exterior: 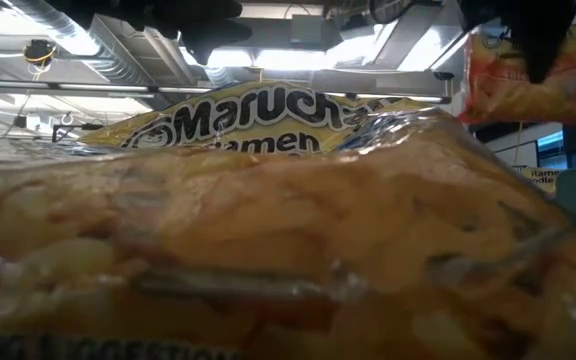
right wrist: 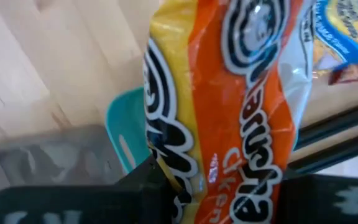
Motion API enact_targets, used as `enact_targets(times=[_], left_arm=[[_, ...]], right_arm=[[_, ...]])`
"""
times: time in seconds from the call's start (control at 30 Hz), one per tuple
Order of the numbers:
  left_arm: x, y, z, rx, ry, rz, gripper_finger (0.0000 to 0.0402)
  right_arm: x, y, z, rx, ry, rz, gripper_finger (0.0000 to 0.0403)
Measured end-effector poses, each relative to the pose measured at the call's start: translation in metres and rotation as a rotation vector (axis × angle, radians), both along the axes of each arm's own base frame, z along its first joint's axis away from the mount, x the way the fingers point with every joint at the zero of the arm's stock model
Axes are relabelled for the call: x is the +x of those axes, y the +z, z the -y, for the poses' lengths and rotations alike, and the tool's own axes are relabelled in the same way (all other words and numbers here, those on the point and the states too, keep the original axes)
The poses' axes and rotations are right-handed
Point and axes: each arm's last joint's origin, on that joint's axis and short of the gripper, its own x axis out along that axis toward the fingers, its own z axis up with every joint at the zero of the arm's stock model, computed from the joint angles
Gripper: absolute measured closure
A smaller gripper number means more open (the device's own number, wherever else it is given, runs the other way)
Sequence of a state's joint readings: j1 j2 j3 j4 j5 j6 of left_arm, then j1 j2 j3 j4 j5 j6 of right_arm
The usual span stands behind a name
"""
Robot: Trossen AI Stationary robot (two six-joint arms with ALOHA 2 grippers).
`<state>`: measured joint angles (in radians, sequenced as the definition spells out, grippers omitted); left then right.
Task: Sort Maruchan noodles
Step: Put the orange noodle pack into the green bin
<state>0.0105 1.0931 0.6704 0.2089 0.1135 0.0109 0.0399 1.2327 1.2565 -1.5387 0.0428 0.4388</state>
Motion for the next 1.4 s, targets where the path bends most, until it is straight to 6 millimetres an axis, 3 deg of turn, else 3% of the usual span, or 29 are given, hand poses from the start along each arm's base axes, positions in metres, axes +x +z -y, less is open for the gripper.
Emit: enact_targets(times=[0.47,0.77,0.93,1.07,1.4], left_arm=[[0.0,0.0,0.0,0.004,0.012,0.001,0.0207],[0.0,0.0,-0.002,0.016,0.067,0.001,0.0207],[0.0,0.0,-0.002,0.016,0.067,0.0,0.0208],[0.0,0.0,-0.002,0.016,0.067,-0.001,0.0207],[0.0,-0.001,-0.002,0.036,0.062,-0.004,0.0208]], right_arm=[[-0.014,-0.084,-0.003,0.108,0.069,-0.25,0.0313],[-0.01,-0.116,-0.003,0.128,0.063,-0.277,0.0313],[-0.012,-0.134,0.008,0.132,-0.027,-0.313,0.031],[-0.013,-0.141,0.016,0.1,-0.055,-0.329,0.031],[-0.013,-0.141,0.02,-0.016,0.112,-0.34,0.0309]])
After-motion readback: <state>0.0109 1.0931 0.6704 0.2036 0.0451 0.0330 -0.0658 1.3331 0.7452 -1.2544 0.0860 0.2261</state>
